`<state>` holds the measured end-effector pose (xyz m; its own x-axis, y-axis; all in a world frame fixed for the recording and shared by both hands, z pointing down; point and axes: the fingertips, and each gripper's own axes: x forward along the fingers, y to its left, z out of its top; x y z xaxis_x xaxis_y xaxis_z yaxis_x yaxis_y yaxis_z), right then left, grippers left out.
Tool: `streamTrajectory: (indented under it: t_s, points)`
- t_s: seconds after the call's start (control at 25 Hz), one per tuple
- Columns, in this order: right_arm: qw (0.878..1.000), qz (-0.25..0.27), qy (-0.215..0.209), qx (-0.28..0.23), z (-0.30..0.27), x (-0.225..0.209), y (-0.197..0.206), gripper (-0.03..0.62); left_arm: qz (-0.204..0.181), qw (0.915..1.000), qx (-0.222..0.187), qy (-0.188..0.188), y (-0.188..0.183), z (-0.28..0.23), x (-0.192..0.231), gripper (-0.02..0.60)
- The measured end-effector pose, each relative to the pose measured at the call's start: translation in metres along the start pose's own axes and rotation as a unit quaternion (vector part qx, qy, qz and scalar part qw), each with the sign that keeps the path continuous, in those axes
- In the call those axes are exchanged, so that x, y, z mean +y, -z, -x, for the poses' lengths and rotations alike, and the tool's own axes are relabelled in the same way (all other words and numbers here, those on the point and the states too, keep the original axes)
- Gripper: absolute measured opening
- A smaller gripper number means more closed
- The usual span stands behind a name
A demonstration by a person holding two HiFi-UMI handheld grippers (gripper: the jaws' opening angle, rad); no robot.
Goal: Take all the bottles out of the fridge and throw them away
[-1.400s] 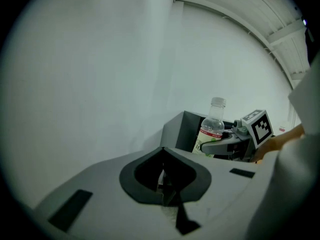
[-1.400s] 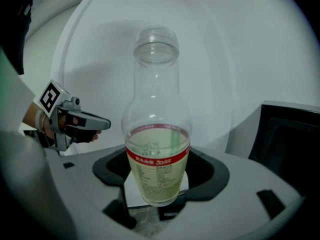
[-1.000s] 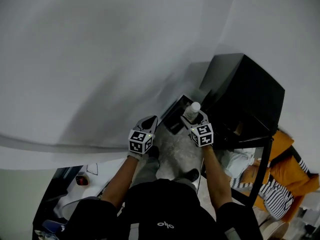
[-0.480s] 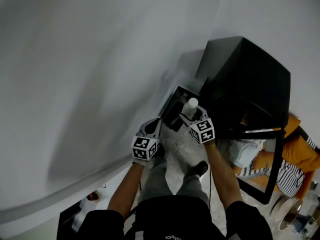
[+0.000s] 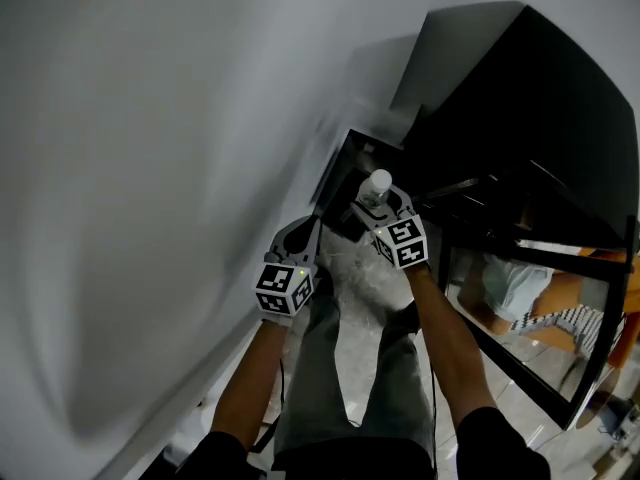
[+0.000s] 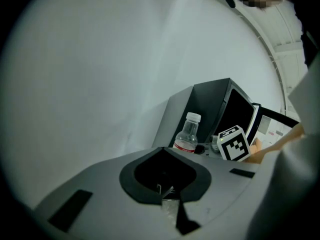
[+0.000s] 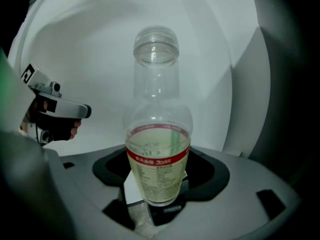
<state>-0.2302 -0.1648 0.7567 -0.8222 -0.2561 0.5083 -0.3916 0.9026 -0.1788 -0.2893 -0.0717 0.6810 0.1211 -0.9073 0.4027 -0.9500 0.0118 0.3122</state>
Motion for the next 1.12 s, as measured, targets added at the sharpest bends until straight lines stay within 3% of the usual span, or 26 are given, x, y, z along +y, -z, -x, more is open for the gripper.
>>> streamTrajectory:
  t_s: [0.24,0.44,0.68,0.84,1.12]
  points:
    - [0.999,-0.033,0.012,0.012,-0.059,-0.022,0.080,0.318,0.000,0.9996,0.026,0.015,0.068,-0.049,0.027,-0.002]
    - [0.997,-0.062,0.024,0.031,-0.075,-0.032,0.127,0.318,0.001,0.9986,0.048,0.022,0.103,-0.065,0.033,-0.002]
    - [0.994,-0.089,0.050,0.024,-0.087,-0.038,0.140,0.319,-0.003,0.9984,0.050,0.026,0.103,-0.061,0.039,-0.002]
    - [0.992,-0.107,0.063,0.026,-0.095,-0.046,0.147,0.360,-0.003,0.9984,0.051,0.025,0.106,-0.059,0.042,-0.002]
    - [0.988,-0.125,0.089,0.012,-0.066,-0.042,0.142,0.357,-0.001,0.9980,0.052,0.034,0.097,-0.053,0.041,-0.002]
